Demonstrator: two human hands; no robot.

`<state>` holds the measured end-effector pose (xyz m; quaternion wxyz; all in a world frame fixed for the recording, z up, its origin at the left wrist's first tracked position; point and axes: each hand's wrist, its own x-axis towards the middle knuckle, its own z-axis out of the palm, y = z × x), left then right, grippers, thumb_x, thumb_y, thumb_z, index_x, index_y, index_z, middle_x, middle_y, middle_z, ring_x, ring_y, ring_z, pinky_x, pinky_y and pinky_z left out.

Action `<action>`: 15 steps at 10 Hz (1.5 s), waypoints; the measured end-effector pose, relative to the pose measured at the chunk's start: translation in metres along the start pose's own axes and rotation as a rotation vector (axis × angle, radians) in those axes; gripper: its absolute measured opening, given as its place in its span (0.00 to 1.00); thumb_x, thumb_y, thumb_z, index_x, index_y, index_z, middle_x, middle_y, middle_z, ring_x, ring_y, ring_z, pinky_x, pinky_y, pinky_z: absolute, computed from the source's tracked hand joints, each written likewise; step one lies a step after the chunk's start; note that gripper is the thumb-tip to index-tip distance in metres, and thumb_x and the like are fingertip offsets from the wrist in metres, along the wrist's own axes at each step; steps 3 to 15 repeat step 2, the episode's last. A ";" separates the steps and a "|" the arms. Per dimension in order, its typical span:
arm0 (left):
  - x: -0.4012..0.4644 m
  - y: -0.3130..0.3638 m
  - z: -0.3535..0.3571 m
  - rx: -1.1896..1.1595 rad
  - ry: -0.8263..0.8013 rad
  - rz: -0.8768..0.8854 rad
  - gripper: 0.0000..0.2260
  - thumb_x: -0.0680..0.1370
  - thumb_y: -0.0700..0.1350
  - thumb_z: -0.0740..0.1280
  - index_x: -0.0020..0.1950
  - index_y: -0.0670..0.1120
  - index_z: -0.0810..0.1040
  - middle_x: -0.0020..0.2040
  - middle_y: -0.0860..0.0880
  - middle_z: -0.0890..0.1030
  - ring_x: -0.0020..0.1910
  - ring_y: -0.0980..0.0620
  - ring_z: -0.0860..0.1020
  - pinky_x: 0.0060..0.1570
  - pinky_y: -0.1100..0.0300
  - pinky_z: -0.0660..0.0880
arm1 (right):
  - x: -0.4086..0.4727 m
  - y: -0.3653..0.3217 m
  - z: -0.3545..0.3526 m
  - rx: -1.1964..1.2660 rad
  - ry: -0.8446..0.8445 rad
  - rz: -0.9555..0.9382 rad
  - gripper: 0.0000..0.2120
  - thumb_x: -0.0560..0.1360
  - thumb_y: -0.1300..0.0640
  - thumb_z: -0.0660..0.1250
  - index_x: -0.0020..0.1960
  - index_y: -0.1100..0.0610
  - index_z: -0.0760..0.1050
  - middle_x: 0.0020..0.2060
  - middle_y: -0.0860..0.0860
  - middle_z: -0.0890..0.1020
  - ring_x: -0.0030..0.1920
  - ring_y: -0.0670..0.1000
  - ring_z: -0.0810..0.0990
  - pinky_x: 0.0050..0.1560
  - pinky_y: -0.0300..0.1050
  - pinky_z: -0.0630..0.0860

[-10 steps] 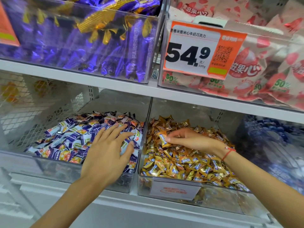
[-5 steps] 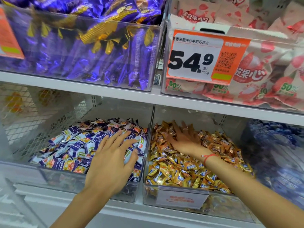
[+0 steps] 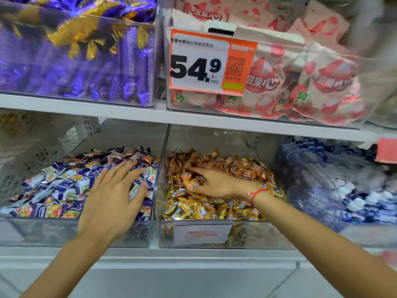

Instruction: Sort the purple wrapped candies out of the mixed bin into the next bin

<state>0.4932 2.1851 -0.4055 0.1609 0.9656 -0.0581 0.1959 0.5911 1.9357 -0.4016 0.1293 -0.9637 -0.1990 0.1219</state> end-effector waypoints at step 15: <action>0.002 0.002 -0.003 0.017 0.049 0.054 0.28 0.78 0.61 0.45 0.71 0.52 0.71 0.73 0.50 0.69 0.75 0.48 0.62 0.75 0.46 0.48 | -0.061 0.017 -0.032 0.127 0.127 0.064 0.26 0.79 0.51 0.65 0.75 0.52 0.64 0.71 0.51 0.70 0.68 0.52 0.72 0.67 0.45 0.69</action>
